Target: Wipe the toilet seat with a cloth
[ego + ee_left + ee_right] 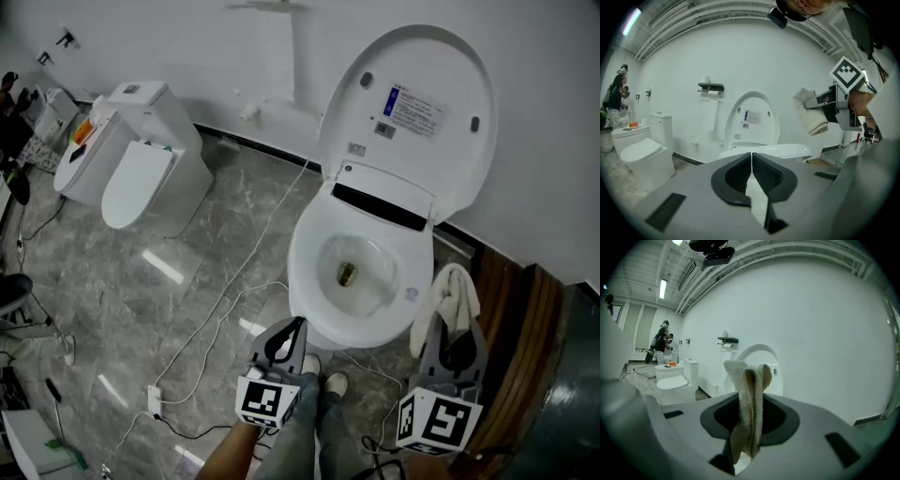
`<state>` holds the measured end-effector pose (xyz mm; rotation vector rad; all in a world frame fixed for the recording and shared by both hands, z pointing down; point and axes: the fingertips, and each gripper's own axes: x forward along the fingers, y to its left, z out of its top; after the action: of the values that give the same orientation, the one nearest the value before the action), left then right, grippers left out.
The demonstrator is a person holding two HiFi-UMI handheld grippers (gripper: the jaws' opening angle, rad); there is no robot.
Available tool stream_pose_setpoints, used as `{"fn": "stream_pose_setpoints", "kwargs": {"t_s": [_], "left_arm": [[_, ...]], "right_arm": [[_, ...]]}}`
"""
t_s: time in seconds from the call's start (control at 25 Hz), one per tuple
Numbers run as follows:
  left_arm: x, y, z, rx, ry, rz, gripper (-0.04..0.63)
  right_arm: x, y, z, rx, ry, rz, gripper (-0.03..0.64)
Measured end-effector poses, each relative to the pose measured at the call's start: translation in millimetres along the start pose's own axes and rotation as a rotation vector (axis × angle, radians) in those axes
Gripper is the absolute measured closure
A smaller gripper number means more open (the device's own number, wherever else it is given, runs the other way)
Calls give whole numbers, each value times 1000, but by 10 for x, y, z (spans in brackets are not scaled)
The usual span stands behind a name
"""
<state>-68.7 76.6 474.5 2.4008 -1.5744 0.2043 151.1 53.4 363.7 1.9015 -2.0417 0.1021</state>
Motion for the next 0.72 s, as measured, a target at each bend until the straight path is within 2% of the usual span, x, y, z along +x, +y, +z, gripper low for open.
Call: {"fn": "stream_pose_setpoints", "kwargs": {"t_s": [0.28,0.48,0.56,0.72], "left_arm": [[-75,157,138,-15,-35,55,578],[-135,310,377,-15,-85,117,578],[-129,359,474,-16,-113,132,578],[-78,463,569,-6,-151,164,578]], "right_arm": [[41,-23,103,1,-10,-5,517],[71,-85,-4,-12,26,-10,517],[75,-36,-117,-30,54,13,517],[95,304,-492,-111,134,114,517]]}}
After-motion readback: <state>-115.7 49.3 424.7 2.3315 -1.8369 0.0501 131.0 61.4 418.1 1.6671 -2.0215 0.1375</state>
